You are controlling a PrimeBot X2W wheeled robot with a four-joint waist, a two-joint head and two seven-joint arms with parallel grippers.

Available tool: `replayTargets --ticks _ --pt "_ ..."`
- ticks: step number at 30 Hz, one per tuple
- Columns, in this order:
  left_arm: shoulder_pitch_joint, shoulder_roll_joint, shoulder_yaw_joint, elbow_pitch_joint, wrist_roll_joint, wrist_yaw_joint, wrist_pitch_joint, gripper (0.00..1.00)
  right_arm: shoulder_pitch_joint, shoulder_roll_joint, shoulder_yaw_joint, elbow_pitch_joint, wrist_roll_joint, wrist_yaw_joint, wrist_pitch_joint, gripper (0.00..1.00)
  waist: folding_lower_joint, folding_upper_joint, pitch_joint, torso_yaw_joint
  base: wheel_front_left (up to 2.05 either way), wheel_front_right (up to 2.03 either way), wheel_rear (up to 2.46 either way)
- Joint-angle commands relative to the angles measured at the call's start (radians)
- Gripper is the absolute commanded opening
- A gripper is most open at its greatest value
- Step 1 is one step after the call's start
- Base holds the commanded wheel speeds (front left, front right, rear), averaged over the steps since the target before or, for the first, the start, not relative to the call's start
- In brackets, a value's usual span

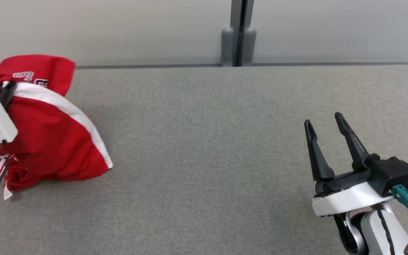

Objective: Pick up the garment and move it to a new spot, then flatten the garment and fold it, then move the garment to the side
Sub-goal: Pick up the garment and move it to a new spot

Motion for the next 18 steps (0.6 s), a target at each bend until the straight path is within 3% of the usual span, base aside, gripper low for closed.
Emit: replayTargets --ticks 1,8,18 --pt "0.016 0.006 -0.009 -0.025 -0.002 -0.001 -0.006 0.0 0.014 -0.002 -0.002 0.004 0.004 0.002 -0.005 1.0 0.0 0.0 -0.032 -0.01 0.0 0.0 0.0" --pt "0.082 0.001 -0.052 -0.277 -0.018 0.0 -0.009 0.0 0.052 0.007 -0.013 0.005 0.003 0.002 -0.005 1.0 0.0 0.0 -0.106 -0.051 0.0 0.0 0.0" --pt "0.22 -0.07 -0.169 -0.632 0.069 0.089 -0.014 0.0 0.054 -0.001 -0.018 -0.001 0.009 0.002 -0.005 1.0 0.0 0.0 -0.115 -0.158 0.0 0.0 0.0"
